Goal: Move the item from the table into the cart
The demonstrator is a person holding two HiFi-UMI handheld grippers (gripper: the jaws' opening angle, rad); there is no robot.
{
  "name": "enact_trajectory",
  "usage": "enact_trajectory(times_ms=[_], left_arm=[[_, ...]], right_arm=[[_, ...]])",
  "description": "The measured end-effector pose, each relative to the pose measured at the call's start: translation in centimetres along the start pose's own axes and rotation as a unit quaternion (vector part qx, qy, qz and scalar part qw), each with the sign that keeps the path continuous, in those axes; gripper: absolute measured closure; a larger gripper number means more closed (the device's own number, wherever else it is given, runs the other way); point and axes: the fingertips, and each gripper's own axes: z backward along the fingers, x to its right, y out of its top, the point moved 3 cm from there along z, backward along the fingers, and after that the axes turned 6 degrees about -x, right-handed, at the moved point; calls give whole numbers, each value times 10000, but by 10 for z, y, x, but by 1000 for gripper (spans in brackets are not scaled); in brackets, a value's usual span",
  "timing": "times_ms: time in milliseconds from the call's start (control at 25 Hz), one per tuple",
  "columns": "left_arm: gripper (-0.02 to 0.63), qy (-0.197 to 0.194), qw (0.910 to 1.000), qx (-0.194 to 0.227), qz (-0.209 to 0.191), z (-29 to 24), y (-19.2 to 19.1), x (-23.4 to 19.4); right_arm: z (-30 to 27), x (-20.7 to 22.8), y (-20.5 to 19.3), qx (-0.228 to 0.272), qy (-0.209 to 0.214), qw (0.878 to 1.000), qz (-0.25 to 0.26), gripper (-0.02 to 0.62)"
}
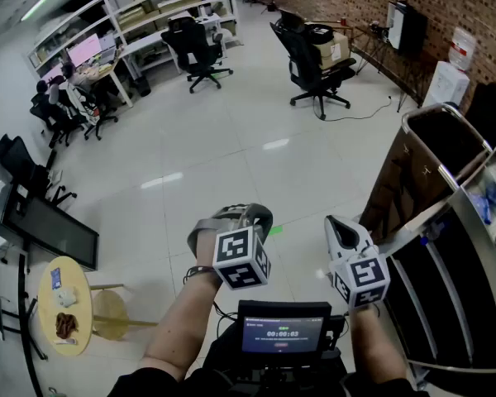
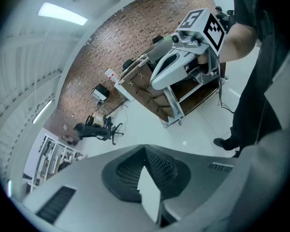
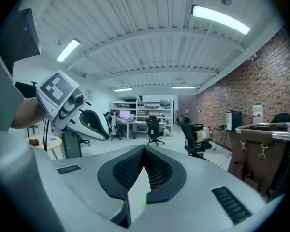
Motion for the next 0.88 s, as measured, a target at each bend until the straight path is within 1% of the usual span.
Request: enact_trajectory(times_ms=[120,200,360,520,600,720,800,880], left_arm=[[620,64,9995,-186,259,25,-77,-12],[620,155,9983,-310,470,47,-141,-22],[620,412,9923,-668,959,98,-291,-37],[620,621,9845,-916,1360,146,-430,-48],[620,718,9795,-1048,1563,167,-502,-44],[620,860,9705,-1304,1838,209,-618,-30],[620,908,9609,-1495,2148,241,-688,-19],[620,972,9484,-1737,2469,270,-748,-9]], right_arm=[[-44,-61,20,-45,259,9996,63,617],[-78,-116,36,-46,468,9987,181,617],[-158,-247,73,39,1059,9936,393,617],[-234,-381,100,54,1631,9847,609,617],[-272,-452,106,43,1933,9784,728,617],[-322,-574,117,118,2421,9663,868,617],[-349,-653,127,119,2820,9544,974,617],[-371,-721,135,88,3229,9396,1136,617]])
